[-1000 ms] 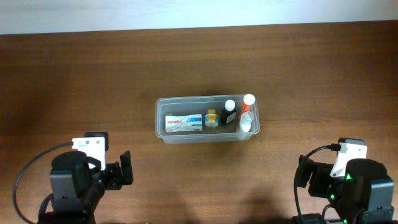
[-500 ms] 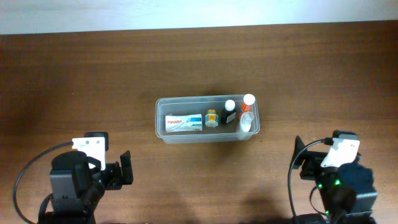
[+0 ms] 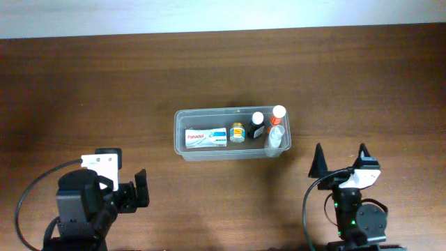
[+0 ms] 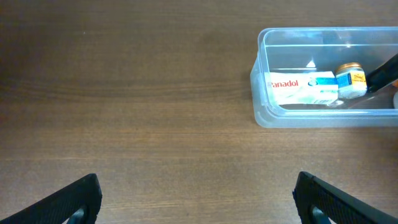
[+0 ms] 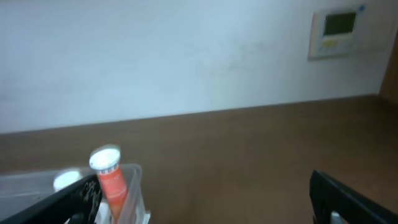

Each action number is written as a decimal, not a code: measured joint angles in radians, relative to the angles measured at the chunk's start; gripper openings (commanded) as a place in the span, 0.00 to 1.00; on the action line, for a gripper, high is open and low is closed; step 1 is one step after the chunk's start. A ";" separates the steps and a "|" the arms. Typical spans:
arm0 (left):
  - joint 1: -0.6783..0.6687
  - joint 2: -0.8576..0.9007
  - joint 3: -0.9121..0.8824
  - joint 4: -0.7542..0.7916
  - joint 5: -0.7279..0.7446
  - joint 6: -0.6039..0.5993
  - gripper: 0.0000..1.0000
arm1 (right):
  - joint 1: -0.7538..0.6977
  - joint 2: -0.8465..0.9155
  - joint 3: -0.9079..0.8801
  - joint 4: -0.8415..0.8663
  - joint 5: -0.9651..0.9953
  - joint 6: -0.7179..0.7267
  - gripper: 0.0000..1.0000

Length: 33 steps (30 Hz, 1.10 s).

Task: Pack container

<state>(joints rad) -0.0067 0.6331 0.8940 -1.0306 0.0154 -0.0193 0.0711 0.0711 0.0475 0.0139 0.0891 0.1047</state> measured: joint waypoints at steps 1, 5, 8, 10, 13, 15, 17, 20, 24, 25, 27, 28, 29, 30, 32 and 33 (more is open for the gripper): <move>0.000 0.000 0.000 -0.002 0.000 0.000 0.99 | 0.000 -0.023 -0.018 -0.052 -0.011 0.000 0.98; 0.000 0.000 0.000 -0.002 0.000 0.000 0.99 | 0.000 -0.056 -0.036 -0.086 -0.055 0.001 0.98; 0.000 0.000 0.000 -0.001 0.000 0.000 0.99 | 0.000 -0.056 -0.036 -0.088 -0.066 0.000 0.98; 0.000 0.000 0.000 -0.001 0.000 0.000 0.99 | 0.000 -0.056 -0.036 -0.088 -0.072 0.000 0.98; 0.000 0.000 0.000 -0.001 0.000 0.000 1.00 | 0.000 -0.056 -0.036 -0.088 -0.073 0.000 0.99; 0.000 0.000 0.000 -0.001 0.000 0.000 0.99 | 0.000 -0.056 -0.036 -0.088 -0.073 0.001 0.98; 0.000 0.000 0.000 -0.001 0.000 0.000 0.99 | 0.000 -0.056 -0.036 -0.088 -0.073 0.000 0.98; 0.000 0.000 0.000 -0.001 0.000 0.000 0.99 | 0.000 -0.056 -0.036 -0.088 -0.073 0.000 0.98; 0.000 0.000 0.000 -0.001 0.000 0.000 0.99 | 0.000 -0.056 -0.036 -0.088 -0.073 0.001 0.98; 0.000 0.000 0.000 -0.001 0.000 0.000 0.99 | 0.000 -0.056 -0.036 -0.088 -0.073 0.000 0.98; 0.000 0.000 0.000 -0.001 0.000 0.000 0.99 | 0.000 -0.056 -0.036 -0.088 -0.073 0.000 0.98; 0.000 0.000 0.000 -0.001 0.000 0.000 0.99 | 0.000 -0.056 -0.036 -0.088 -0.073 0.001 0.98; 0.000 0.000 0.000 -0.001 0.000 0.000 0.99 | 0.000 -0.056 -0.036 -0.088 -0.073 0.000 0.98; 0.000 0.000 0.000 -0.001 0.000 0.000 0.99 | 0.000 -0.056 -0.036 -0.088 -0.073 0.001 0.98; 0.000 -0.004 0.000 -0.001 0.000 0.000 0.99 | 0.000 -0.056 -0.036 -0.088 -0.073 0.000 0.98; 0.000 -0.012 0.000 -0.006 0.000 0.000 0.99 | 0.000 -0.056 -0.036 -0.088 -0.073 0.000 0.98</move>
<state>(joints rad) -0.0067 0.6212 0.8936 -1.0367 0.0154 -0.0189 0.0711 0.0147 0.0113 -0.0742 0.0162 0.1047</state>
